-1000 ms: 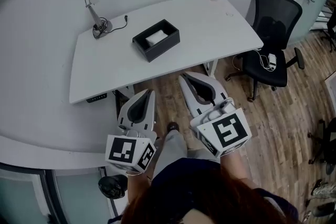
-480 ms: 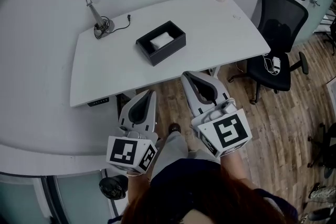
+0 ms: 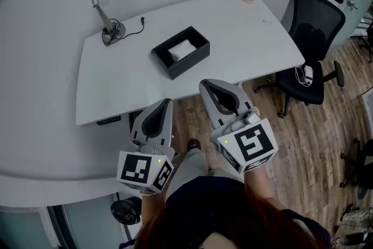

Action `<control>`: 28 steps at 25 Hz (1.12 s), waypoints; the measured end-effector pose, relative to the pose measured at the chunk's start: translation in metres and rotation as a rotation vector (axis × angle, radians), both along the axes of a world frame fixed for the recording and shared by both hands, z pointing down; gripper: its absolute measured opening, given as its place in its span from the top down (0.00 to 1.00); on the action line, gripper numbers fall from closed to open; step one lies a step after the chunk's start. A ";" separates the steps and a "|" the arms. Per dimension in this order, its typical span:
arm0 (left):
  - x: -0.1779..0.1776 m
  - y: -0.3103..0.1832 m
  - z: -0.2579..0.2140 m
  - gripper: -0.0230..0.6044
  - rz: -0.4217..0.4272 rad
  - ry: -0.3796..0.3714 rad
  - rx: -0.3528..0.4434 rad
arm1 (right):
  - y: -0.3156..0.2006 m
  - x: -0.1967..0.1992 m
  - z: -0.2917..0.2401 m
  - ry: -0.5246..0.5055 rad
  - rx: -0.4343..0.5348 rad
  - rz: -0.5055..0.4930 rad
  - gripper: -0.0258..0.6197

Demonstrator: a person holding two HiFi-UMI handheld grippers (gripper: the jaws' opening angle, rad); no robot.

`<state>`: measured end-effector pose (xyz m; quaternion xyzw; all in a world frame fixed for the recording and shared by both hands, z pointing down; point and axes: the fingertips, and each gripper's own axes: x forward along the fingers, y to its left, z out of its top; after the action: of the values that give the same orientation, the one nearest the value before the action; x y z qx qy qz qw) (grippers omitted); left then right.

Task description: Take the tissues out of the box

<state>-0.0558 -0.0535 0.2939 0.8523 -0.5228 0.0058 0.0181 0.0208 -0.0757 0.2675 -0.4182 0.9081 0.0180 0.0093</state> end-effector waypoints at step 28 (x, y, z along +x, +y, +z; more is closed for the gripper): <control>-0.037 -0.099 0.015 0.93 0.011 0.044 -0.039 | -0.097 -0.042 0.021 0.127 -0.054 0.001 0.90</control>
<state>-0.0928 -0.1526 0.3088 0.8545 -0.5173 -0.0024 0.0463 -0.0214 -0.1729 0.2889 -0.4167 0.9068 0.0203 -0.0597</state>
